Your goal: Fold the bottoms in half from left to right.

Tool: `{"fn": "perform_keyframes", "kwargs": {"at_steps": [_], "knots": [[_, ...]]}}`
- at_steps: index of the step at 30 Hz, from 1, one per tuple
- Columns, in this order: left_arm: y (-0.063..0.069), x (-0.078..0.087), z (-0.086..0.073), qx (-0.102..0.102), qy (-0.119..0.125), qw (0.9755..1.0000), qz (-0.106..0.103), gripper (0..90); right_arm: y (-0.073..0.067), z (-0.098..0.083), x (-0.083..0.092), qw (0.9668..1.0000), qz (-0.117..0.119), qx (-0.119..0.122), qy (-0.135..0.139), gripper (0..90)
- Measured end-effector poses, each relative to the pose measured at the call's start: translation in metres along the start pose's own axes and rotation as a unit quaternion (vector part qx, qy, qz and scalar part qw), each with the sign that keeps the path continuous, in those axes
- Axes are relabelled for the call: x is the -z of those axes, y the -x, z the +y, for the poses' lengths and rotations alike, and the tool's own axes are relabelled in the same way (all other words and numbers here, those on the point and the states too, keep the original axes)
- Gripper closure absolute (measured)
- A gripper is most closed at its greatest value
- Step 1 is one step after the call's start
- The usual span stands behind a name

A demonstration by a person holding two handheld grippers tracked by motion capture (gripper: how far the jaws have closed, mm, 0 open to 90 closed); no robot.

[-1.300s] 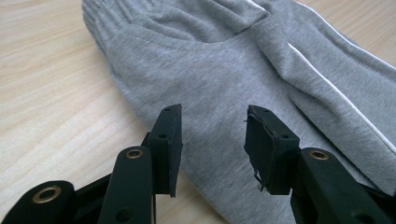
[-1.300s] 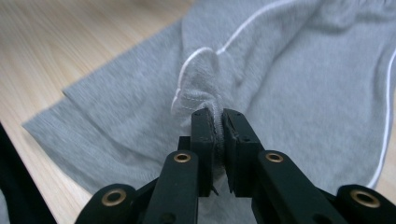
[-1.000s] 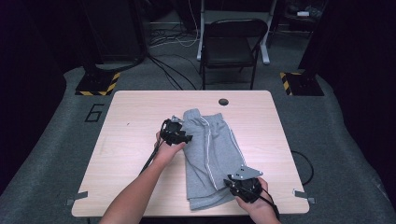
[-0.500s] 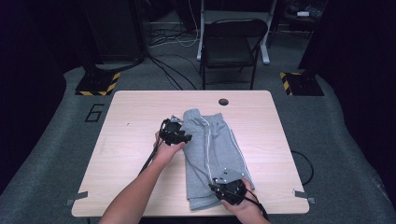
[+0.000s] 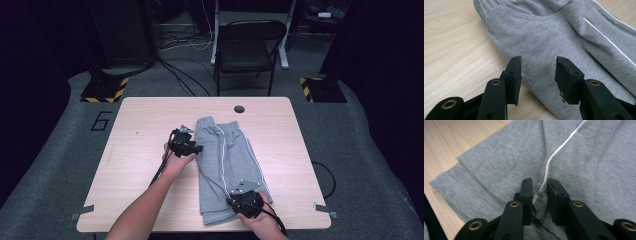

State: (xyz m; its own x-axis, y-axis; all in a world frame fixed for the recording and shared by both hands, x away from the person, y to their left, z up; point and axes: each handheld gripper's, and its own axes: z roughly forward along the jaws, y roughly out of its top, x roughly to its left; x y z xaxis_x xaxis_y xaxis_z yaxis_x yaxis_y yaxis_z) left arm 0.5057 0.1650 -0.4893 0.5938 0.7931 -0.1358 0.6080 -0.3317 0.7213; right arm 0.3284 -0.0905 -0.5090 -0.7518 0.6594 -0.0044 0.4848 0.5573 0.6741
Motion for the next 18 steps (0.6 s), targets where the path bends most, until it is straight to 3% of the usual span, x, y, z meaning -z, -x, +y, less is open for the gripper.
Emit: {"fn": "perform_keyframes", "kwargs": {"at_steps": [4,8,12,18], "knots": [[-0.001,0.001,0.0,0.004,0.003,1.0,0.002,56.4,-0.001,0.003,0.007,0.9999,0.004,-0.005,0.014,83.5],[-0.001,0.001,-0.001,0.003,0.002,1.0,0.003,56.4,0.001,0.005,0.017,0.9992,-0.009,-0.005,0.038,84.6],[-0.001,0.001,-0.001,0.002,0.0,1.0,0.003,56.4,0.011,0.007,0.03,0.998,-0.021,-0.013,0.058,85.1],[-0.001,0.001,0.0,0.003,0.002,1.0,0.005,56.4,0.032,0.006,0.057,0.9931,-0.051,-0.048,0.094,85.3]]}}
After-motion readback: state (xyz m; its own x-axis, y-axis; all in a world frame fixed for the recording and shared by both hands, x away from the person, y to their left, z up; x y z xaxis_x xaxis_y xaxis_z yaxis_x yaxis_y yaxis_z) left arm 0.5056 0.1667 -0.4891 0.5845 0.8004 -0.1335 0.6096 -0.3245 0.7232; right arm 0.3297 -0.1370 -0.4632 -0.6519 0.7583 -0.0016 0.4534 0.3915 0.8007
